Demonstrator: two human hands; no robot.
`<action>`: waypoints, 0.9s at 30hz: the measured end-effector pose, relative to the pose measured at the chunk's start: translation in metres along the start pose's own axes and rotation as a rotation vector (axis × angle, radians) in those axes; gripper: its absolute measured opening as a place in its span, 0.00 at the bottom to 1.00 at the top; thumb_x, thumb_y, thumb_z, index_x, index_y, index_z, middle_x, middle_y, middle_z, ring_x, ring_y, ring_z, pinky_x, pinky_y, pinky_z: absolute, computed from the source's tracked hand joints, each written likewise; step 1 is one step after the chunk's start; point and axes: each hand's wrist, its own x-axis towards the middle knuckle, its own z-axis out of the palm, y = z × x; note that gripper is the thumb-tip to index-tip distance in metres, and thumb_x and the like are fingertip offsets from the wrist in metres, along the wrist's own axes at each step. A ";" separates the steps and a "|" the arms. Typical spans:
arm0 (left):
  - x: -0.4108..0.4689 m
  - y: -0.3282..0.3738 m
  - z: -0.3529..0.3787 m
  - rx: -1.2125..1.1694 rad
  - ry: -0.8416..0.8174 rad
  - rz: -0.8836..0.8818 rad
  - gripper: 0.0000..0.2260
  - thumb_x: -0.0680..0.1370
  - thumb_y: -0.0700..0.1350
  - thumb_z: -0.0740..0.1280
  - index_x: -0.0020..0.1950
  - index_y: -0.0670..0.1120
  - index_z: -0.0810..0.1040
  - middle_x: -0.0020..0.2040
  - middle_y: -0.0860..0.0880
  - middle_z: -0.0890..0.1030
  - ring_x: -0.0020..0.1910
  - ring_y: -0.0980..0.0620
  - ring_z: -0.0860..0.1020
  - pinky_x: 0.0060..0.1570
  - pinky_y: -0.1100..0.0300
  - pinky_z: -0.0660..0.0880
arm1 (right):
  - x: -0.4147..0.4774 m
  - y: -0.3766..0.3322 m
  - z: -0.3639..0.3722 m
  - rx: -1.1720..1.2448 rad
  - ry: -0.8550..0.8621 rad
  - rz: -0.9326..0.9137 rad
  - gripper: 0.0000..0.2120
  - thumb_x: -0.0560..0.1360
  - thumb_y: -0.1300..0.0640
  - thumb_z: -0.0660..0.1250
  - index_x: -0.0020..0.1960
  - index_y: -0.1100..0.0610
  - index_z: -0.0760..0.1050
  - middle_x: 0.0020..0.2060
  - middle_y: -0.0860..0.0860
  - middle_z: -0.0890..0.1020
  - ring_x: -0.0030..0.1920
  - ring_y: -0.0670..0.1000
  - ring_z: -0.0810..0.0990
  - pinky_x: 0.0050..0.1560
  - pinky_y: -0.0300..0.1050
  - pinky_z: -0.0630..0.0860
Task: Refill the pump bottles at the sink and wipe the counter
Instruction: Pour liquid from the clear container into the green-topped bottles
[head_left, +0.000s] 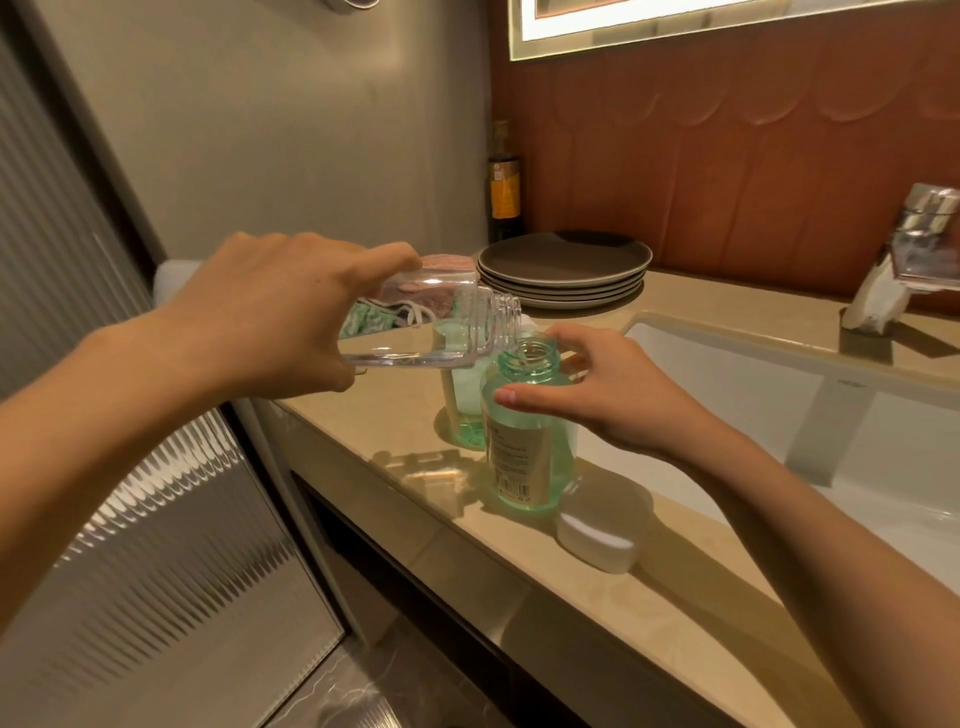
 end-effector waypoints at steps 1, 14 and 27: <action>0.000 0.000 0.000 0.005 -0.001 -0.001 0.35 0.66 0.51 0.74 0.66 0.62 0.58 0.55 0.58 0.77 0.46 0.50 0.77 0.27 0.64 0.58 | 0.000 0.000 0.000 0.001 -0.001 -0.001 0.30 0.62 0.37 0.71 0.58 0.53 0.77 0.52 0.46 0.80 0.53 0.46 0.76 0.44 0.37 0.75; 0.001 0.000 -0.001 0.000 -0.001 0.001 0.36 0.66 0.51 0.74 0.67 0.62 0.58 0.56 0.59 0.77 0.48 0.50 0.76 0.28 0.64 0.57 | 0.000 0.000 0.000 -0.017 -0.001 -0.012 0.43 0.54 0.31 0.67 0.63 0.54 0.74 0.57 0.49 0.80 0.56 0.49 0.76 0.51 0.45 0.76; 0.001 -0.001 -0.003 0.008 0.006 0.005 0.35 0.66 0.51 0.74 0.66 0.62 0.58 0.54 0.57 0.78 0.46 0.49 0.77 0.28 0.63 0.60 | 0.000 -0.001 0.000 -0.022 -0.002 -0.008 0.41 0.54 0.30 0.66 0.60 0.53 0.76 0.54 0.48 0.81 0.54 0.48 0.77 0.53 0.49 0.77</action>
